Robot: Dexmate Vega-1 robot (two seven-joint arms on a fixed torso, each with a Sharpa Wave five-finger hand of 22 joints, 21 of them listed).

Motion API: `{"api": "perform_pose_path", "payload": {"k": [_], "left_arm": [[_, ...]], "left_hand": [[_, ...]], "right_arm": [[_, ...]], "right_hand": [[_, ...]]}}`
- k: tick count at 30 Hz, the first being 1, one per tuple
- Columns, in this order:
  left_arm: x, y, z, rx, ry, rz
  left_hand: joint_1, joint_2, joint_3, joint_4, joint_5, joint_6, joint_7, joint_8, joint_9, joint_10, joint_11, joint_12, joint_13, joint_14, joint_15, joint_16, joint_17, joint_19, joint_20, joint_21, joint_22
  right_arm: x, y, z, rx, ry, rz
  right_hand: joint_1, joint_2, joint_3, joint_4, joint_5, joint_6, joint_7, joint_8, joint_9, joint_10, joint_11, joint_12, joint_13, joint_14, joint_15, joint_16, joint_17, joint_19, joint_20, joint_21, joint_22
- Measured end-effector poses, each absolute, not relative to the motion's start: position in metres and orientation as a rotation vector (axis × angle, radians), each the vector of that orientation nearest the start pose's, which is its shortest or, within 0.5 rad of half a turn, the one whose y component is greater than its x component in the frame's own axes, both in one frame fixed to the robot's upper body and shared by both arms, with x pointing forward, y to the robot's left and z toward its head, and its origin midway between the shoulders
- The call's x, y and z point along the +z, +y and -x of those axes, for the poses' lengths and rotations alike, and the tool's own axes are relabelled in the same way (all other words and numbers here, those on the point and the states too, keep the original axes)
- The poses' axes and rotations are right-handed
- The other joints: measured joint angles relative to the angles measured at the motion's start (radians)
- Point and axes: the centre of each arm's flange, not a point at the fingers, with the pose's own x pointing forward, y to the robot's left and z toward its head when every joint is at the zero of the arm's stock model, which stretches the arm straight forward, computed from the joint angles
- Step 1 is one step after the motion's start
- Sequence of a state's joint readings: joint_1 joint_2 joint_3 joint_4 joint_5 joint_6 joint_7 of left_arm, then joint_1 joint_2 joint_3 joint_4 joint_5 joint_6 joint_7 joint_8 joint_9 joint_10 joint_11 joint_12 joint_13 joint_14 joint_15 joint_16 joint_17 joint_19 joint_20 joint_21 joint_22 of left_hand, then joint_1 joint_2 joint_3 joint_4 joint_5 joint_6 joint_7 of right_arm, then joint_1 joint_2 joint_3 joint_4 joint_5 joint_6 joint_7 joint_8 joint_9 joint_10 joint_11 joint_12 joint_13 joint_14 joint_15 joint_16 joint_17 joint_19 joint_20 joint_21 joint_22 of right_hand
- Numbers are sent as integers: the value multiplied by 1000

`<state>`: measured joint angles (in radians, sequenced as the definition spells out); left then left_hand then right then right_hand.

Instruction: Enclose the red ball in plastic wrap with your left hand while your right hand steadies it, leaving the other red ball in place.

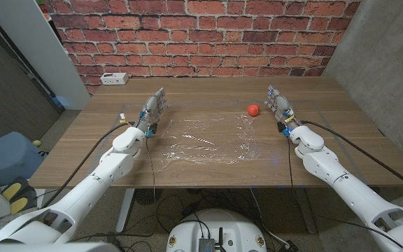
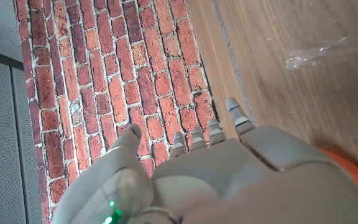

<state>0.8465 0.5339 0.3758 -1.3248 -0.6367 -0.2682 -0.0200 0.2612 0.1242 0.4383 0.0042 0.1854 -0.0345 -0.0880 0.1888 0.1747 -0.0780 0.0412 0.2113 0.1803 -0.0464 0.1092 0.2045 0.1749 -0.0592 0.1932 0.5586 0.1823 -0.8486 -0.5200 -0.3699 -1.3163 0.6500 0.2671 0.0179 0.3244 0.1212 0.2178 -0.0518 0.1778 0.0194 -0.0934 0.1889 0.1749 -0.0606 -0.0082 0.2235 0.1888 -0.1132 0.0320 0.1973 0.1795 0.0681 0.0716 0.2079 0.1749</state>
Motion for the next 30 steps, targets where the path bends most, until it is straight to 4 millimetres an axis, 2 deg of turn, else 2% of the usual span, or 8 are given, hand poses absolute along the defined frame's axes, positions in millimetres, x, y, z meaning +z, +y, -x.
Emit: {"api": "perform_pose_path", "payload": {"k": [6,7,12,17,20,24,30], "left_arm": [[-25,293,-647,-181,-579,-46],[-24,293,-645,-184,-582,-50],[-21,294,-642,-136,-570,-126],[-18,296,-638,-66,-546,-223],[-11,293,-633,-54,-553,-262],[-10,297,-631,46,-510,-358],[-3,294,-624,138,-470,-453]], "left_hand": [[4,4,5,-5,0,13,-2,4,0,0,0,0,0,5,5,0,0,3,8,-1,2],[4,4,9,-9,0,15,-3,4,0,2,-2,0,0,5,5,0,0,-5,15,-6,2],[17,1,16,-16,0,21,-9,4,0,9,-9,0,0,5,5,0,0,-48,16,-29,2],[27,0,24,-25,0,33,-21,4,0,13,-13,0,2,17,5,-4,0,-52,19,-30,2],[47,0,28,-48,0,48,-36,4,0,37,-18,1,4,44,-6,-4,0,-23,13,-30,2],[86,-9,41,-89,0,92,-56,7,0,84,-21,16,4,106,-26,6,0,33,14,-25,6],[133,-20,59,-143,-5,167,-67,17,0,153,-19,31,9,193,-56,19,5,91,16,-18,7]], "right_arm": [[-31,-290,-651,197,-567,-26],[-31,-290,-652,194,-565,-24],[-33,-286,-651,192,-559,2],[-33,-282,-652,190,-551,34],[-33,-281,-652,187,-547,48],[-32,-279,-653,187,-545,66],[-32,-278,-654,182,-542,81]], "right_hand": [[4,4,4,-4,0,0,0,0,0,0,10,0,0,0,0,0,0,-1,7,0,0],[4,4,4,-4,0,0,0,0,0,1,11,0,0,0,0,0,0,0,8,0,0],[5,5,8,-8,0,9,-1,0,0,6,17,0,0,4,4,0,0,1,9,0,0],[13,5,11,-11,0,9,-1,0,0,7,18,0,0,10,2,0,0,1,9,0,0],[13,5,11,-11,0,12,1,0,0,13,23,0,0,10,2,0,0,1,9,0,0],[13,5,15,-15,0,15,4,0,0,16,19,0,0,10,2,0,0,1,9,0,0],[13,5,15,-15,0,15,4,0,0,22,20,0,0,15,7,0,0,2,9,0,0]]}}
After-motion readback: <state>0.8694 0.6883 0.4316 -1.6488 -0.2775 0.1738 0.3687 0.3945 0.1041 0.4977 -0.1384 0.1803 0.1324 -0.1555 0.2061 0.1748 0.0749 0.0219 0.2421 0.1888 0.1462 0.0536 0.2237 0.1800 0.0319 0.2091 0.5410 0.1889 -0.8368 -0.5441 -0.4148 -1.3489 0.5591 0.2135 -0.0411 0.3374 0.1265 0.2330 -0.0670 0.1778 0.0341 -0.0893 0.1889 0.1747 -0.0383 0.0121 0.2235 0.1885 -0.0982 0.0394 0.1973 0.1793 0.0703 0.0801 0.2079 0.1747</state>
